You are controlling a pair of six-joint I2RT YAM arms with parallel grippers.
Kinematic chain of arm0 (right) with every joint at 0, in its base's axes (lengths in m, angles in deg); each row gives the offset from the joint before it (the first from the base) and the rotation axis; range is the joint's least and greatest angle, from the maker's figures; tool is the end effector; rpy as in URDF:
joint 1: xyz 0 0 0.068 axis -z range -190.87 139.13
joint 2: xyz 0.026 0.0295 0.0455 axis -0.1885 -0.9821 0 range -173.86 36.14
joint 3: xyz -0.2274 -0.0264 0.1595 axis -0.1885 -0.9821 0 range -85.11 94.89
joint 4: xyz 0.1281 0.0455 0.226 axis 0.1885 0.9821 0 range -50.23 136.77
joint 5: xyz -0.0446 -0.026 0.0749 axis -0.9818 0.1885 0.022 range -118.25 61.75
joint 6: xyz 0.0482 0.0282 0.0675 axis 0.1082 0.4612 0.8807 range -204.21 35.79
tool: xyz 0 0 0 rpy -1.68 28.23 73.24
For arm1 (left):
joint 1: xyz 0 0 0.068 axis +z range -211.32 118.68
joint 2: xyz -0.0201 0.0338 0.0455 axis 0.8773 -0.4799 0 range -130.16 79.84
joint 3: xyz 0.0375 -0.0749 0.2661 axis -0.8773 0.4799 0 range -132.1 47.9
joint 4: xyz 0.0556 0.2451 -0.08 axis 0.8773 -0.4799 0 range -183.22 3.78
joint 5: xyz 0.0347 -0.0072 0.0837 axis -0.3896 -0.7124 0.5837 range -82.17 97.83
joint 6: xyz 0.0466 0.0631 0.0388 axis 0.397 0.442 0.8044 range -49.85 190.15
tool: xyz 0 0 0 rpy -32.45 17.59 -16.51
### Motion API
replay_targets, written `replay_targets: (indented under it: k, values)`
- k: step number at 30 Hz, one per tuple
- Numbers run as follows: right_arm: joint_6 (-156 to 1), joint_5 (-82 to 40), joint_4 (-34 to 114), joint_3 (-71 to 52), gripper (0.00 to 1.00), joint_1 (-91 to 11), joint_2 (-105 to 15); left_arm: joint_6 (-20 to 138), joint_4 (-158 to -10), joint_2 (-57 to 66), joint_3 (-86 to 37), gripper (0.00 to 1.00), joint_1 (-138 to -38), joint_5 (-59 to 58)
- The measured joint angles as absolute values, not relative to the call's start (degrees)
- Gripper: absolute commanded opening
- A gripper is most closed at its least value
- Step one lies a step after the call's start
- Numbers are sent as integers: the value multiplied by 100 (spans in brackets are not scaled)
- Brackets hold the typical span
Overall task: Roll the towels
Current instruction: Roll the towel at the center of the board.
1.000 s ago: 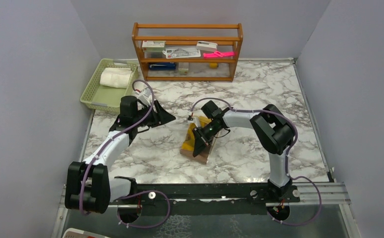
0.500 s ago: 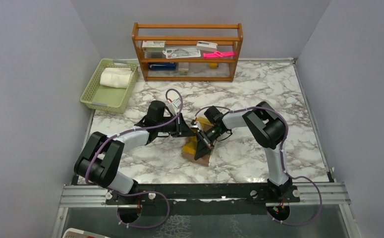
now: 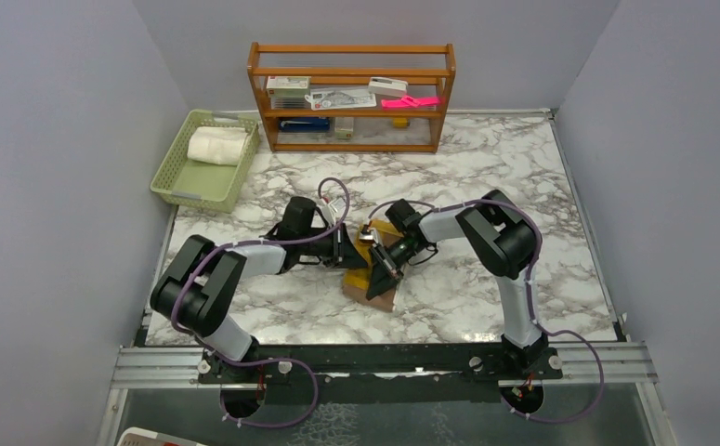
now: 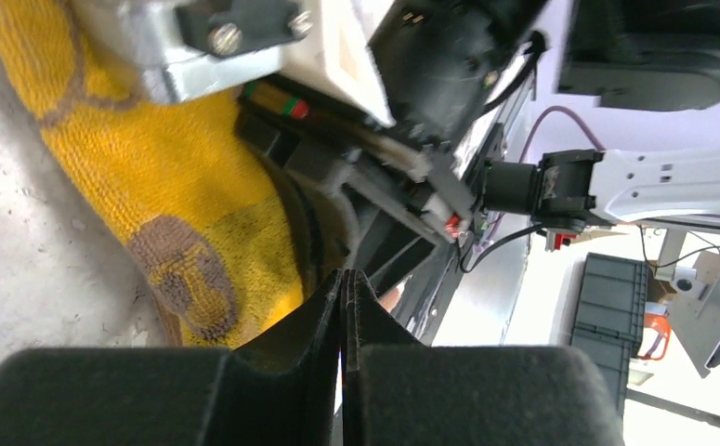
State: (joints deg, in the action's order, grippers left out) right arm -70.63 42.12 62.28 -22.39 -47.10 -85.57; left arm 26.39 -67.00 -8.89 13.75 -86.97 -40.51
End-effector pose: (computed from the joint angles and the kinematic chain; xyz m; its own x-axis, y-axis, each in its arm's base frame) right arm 0.2437 0.2693 0.0633 -0.8484 -0.5239 0.0751 -0.1149 0.3208 0.9402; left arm 0.2531 -0.1859 0.1443 -0.9556 -0.0511 -0.2901 0.2438 0.4156 -0.8763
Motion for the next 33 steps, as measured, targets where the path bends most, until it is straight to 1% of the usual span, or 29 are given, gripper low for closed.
replay_targets:
  k: [3, 7, 12, 21, 27, 33]
  values:
    - [-7023, 4197, 6236, -2239, 1, -4705, -8522, 2639, -6704, -1138, 1428, 6, -8747, -4053]
    - [-6966, 4166, 6276, -2239, 1, -4683, -8445, 2641, -6654, -1462, 1434, 0, -8798, -4036]
    - [-6962, 4138, 6422, -2237, 1, -4624, -8292, 2645, -6577, -1831, 1607, 0, -8835, -3728]
    - [-7139, 3967, 6693, -1868, 1, -4541, -7969, 2586, -6247, -2011, 1659, 0, -8833, -3758]
    - [-7213, 3950, 6693, -1691, 1, -4449, -8412, 2625, -6295, -2013, 1635, 0, -8835, -3758]
    - [-7325, 3987, 6687, -1772, 1, -4255, -8699, 2818, -6785, -1912, 1452, 0, -8859, -3614]
